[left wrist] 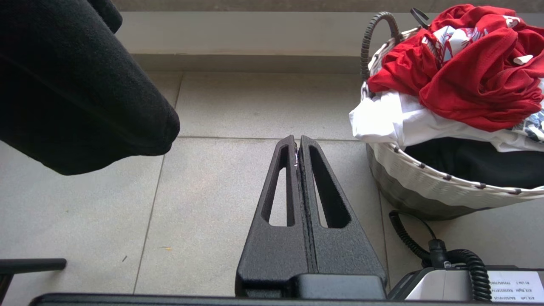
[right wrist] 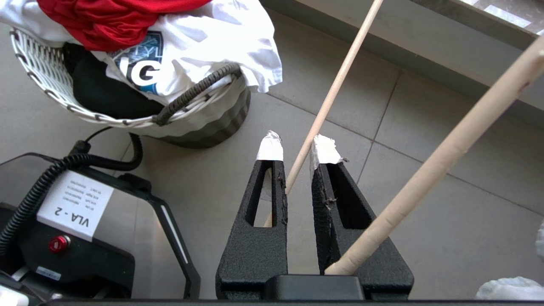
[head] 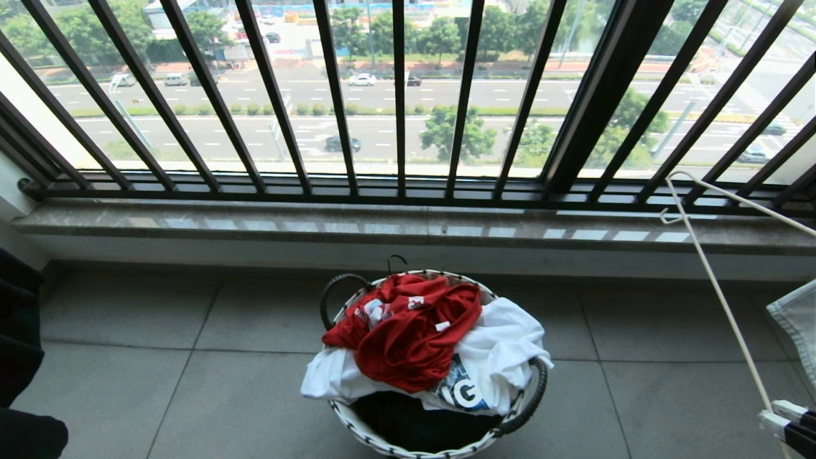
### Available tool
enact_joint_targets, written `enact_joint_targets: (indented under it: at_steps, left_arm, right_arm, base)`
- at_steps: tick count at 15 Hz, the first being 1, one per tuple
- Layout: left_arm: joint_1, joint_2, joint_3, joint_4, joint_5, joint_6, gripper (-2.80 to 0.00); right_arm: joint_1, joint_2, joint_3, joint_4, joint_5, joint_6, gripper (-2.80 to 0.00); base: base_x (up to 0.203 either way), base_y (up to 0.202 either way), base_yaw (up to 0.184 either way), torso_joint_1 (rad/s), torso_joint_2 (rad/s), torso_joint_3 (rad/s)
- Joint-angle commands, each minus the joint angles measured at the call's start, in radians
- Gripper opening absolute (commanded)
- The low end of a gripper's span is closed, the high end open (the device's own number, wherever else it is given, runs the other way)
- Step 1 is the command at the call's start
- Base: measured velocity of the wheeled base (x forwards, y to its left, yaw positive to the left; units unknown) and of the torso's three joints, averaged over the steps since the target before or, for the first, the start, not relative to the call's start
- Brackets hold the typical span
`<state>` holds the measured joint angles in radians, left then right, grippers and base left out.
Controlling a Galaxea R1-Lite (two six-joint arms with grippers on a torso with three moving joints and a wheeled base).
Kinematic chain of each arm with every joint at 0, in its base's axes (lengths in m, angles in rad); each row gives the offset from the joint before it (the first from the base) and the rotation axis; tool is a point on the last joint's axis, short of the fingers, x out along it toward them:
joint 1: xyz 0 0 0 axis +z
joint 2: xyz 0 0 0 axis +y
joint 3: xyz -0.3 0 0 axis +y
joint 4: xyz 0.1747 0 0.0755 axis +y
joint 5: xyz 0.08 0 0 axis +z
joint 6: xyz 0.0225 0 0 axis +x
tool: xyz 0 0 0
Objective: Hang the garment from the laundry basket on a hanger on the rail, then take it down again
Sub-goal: Pick up clothes from the basket
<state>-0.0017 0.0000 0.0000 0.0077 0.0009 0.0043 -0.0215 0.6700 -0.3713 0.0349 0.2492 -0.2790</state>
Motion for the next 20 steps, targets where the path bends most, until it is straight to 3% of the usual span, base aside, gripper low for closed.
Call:
enact_joint_targets:
  at_steps: [1,6,8,11,13,16,20]
  left_arm:
    - [0.0,0.0,0.0,0.0,0.001,-0.001,-2.8]
    - [0.001,0.001,-0.018,0.006,0.001,0.006,-2.8]
    - [0.0,0.035,-0.101,0.012,0.0,0.004,-2.8]
    - [-0.001,0.264,-0.251,0.012,-0.011,0.005,-2.8]
    - [-0.003,0.451,-0.349,0.016,-0.077,0.044,-2.8]
    - [-0.024,0.722,-0.528,0.071,-0.235,0.137,-2.8]
    - [-0.187,1.04,-0.765,0.198,-0.308,0.169,-2.8]
  right_arm:
    - [0.001,0.004,-0.003,0.0,0.004,0.008,-2.8]
    - [0.0,-0.01,0.038,0.002,0.008,0.023,-2.8]
    - [0.0,-0.012,0.039,0.0,0.008,0.023,-2.8]
    - [0.0,-0.012,0.035,-0.001,0.016,0.023,-2.8]
    - [0.0,-0.013,0.032,-0.004,0.018,0.024,-2.8]
    - [0.002,-0.015,0.034,-0.008,0.021,0.023,-2.8]
    - [0.002,-0.002,0.032,-0.009,0.035,0.023,-2.8]
  base:
    - [0.0,0.0,0.0,0.0,0.0,0.0]
    - [0.0,0.0,0.0,0.0,0.0,0.0]
    - [0.0,0.0,0.0,0.0,0.0,0.0]
    - [0.0,0.0,0.0,0.0,0.0,0.0]
    - [0.0,0.0,0.0,0.0,0.0,0.0]
    - [0.0,0.0,0.0,0.0,0.0,0.0]
    - [0.0,0.0,0.0,0.0,0.0,0.0]
